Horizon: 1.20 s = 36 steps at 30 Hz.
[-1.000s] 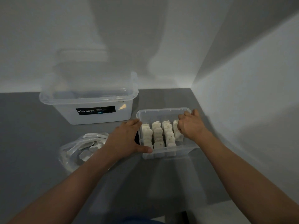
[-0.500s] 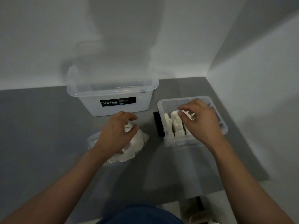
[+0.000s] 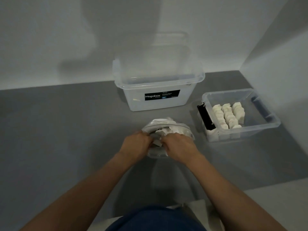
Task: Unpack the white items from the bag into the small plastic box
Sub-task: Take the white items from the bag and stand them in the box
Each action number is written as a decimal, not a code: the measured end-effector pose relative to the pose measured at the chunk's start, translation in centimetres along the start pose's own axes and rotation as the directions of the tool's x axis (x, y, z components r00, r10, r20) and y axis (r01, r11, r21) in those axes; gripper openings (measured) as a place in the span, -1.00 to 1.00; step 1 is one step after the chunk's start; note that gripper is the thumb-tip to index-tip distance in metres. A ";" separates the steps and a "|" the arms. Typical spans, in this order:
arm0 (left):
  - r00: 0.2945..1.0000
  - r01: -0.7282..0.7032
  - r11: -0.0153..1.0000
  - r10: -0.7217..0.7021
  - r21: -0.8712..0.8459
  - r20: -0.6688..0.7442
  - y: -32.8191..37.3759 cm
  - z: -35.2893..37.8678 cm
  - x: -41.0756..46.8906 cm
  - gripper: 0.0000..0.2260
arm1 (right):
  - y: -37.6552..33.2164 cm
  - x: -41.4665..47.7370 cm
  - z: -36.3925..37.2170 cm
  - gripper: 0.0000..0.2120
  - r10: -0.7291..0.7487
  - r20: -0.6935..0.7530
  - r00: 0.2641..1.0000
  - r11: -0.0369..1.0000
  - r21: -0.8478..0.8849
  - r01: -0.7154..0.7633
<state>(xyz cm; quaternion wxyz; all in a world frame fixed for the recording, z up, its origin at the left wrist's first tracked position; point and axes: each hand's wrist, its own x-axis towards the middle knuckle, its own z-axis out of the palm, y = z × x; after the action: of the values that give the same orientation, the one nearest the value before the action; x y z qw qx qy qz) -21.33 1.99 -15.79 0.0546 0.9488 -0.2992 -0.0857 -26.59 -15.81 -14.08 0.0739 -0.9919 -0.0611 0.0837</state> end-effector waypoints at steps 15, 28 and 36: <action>0.963 -0.269 0.962 0.269 0.048 0.012 -2.1 0.8 2.8 -0.65 | -0.2 1.1 1.1 -0.68 0.171 0.017 0.985 0.983 -0.077 -0.169; 0.911 -0.371 0.925 0.379 0.081 -0.161 -1.1 1.1 2.6 -0.78 | 0.3 0.2 0.9 -0.81 0.194 -0.121 0.974 0.979 0.092 -0.183; 0.977 -0.156 0.918 0.089 -0.364 -0.195 -2.1 0.2 1.8 -0.81 | 0.4 -0.3 -0.7 -0.89 0.243 -0.237 0.941 0.910 0.391 -0.137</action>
<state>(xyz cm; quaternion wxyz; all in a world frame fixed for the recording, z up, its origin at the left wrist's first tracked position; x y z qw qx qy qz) -18.71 2.63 -16.55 0.2669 0.9038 -0.3301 -0.0546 -26.74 -16.30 -13.44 0.2580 -0.9631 0.0643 -0.0407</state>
